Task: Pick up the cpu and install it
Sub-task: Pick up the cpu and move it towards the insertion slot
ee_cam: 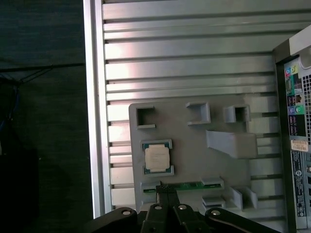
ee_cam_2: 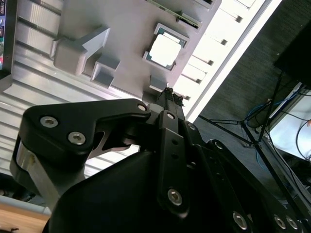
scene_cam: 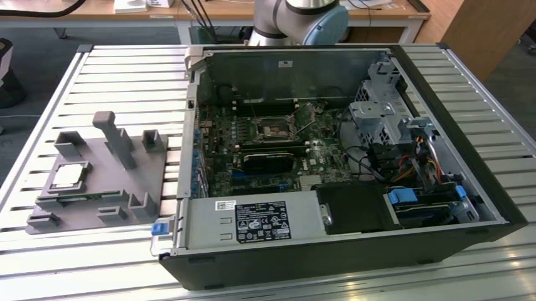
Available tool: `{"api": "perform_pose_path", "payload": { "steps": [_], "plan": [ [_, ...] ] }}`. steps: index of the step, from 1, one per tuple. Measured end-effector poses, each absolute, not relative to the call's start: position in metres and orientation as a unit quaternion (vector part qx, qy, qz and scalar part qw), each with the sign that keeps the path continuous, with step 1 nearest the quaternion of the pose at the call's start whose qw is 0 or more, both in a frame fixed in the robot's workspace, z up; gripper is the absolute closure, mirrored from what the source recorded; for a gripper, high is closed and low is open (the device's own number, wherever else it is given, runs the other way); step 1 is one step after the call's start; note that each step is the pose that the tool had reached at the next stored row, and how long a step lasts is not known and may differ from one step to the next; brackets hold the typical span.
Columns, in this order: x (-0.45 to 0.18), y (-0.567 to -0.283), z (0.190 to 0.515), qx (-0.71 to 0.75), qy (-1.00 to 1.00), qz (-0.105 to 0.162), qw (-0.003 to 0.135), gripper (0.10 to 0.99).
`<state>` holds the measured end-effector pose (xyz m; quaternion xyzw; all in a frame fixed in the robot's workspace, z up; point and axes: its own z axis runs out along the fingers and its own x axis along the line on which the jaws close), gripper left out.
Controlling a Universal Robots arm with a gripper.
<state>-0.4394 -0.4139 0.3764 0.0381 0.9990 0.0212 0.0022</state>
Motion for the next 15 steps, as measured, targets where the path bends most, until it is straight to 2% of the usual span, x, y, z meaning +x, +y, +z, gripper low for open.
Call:
{"api": "perform_pose_path", "payload": {
  "steps": [15],
  "plan": [
    [-0.4394,-0.4140,0.3667,0.038,0.999,0.021,0.001,0.980]
  ]
}}
